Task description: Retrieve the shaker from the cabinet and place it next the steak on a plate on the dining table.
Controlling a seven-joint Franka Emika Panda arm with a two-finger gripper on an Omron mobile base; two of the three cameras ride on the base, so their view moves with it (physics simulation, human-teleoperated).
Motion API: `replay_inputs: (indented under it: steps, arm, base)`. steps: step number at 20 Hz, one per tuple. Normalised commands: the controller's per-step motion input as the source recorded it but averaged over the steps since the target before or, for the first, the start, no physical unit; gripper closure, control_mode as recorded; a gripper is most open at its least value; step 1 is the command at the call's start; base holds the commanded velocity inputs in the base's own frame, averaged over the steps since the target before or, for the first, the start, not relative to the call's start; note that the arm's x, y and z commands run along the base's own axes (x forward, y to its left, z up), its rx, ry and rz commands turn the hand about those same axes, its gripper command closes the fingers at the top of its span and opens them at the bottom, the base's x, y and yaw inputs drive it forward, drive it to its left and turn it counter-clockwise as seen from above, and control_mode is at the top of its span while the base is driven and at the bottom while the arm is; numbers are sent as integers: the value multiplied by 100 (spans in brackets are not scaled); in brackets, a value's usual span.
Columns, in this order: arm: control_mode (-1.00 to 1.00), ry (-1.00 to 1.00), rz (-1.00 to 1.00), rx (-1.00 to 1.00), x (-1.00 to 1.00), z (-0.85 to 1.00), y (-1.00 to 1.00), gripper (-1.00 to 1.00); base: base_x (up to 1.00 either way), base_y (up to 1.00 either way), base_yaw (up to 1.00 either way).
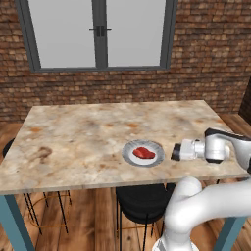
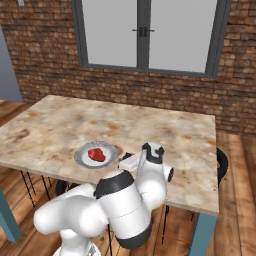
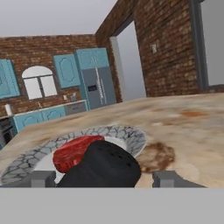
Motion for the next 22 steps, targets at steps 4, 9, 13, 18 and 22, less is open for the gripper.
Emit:
replay_inputs:
  steps: [4,9,13,18,22]
  arm:
    - [-100,-4,3,0,-1,-17,-1,-100]
    - [-100,-7,4,0,-22,-12,0,-100]
    - [-100,-10,5,-1,-37,-16,0,-100]
    - [-100,-11,5,-2,-40,-9,0,-100]
    - [-100,-10,2,0,-45,1,1,-100]
  base:
    - [0,0,0]
    - [0,0,0]
    - [0,0,0]
    - [0,0,0]
    - [0,0,0]
